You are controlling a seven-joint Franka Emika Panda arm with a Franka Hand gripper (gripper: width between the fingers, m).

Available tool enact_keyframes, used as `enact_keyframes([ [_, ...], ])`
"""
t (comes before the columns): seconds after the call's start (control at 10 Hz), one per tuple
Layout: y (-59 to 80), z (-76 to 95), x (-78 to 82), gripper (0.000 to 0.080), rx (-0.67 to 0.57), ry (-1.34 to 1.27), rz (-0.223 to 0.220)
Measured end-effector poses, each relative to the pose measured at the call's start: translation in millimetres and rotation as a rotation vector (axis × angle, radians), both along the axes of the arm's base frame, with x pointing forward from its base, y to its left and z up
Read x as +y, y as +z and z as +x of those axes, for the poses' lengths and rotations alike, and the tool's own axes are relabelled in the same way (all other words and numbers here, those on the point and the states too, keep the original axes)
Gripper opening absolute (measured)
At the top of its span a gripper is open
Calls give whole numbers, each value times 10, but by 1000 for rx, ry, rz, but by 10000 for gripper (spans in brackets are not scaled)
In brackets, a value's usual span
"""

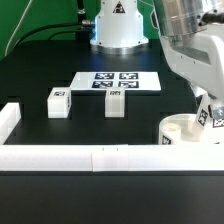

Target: Assemble stool

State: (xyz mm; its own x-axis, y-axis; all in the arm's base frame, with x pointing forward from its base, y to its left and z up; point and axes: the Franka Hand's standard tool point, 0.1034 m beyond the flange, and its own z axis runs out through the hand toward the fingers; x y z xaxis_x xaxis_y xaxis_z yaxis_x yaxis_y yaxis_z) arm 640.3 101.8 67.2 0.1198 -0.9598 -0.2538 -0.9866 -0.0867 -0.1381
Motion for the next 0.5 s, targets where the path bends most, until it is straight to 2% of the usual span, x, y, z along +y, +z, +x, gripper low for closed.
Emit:
enact_keyframes([
  [0.1, 0, 2, 3, 340, 20, -86, 21],
  [0.3, -3, 0, 12, 340, 9, -44, 18],
  [0.4, 0, -14, 31, 435, 11, -13, 10],
  [0.5, 38, -36, 66, 582, -2, 142, -9],
])
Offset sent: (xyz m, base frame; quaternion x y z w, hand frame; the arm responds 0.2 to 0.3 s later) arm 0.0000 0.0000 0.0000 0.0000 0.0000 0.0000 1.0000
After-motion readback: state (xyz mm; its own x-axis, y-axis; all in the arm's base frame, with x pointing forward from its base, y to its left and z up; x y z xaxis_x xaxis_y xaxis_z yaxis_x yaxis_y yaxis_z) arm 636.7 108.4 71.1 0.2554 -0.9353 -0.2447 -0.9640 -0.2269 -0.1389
